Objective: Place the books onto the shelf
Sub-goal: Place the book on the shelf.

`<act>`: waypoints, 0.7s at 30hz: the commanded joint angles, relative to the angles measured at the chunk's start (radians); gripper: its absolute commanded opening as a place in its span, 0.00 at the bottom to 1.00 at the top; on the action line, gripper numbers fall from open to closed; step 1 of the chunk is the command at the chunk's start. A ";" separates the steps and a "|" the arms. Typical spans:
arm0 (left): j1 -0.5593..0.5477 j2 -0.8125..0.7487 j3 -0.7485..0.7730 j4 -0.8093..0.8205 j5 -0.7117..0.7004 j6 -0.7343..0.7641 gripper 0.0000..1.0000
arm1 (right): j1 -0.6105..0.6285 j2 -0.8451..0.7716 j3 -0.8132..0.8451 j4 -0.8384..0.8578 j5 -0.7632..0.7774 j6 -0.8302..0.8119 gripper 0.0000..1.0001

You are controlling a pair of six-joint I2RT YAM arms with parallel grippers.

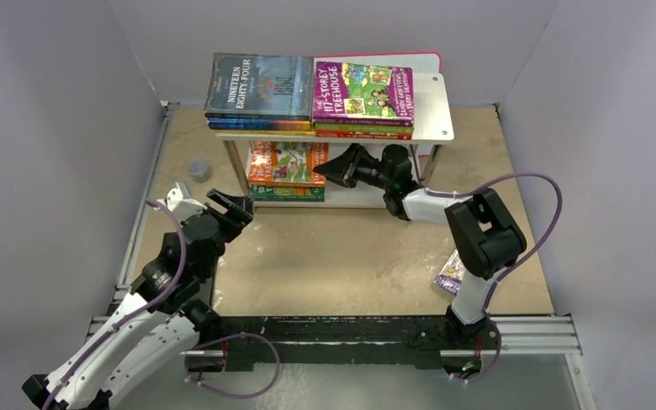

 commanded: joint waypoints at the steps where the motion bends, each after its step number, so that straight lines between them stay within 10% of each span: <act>1: 0.002 0.019 -0.005 0.070 0.003 -0.024 0.69 | -0.004 0.007 0.061 0.126 -0.070 0.009 0.00; 21: 0.003 0.090 -0.026 0.176 0.144 0.004 0.69 | -0.008 0.101 0.145 -0.089 -0.073 -0.095 0.06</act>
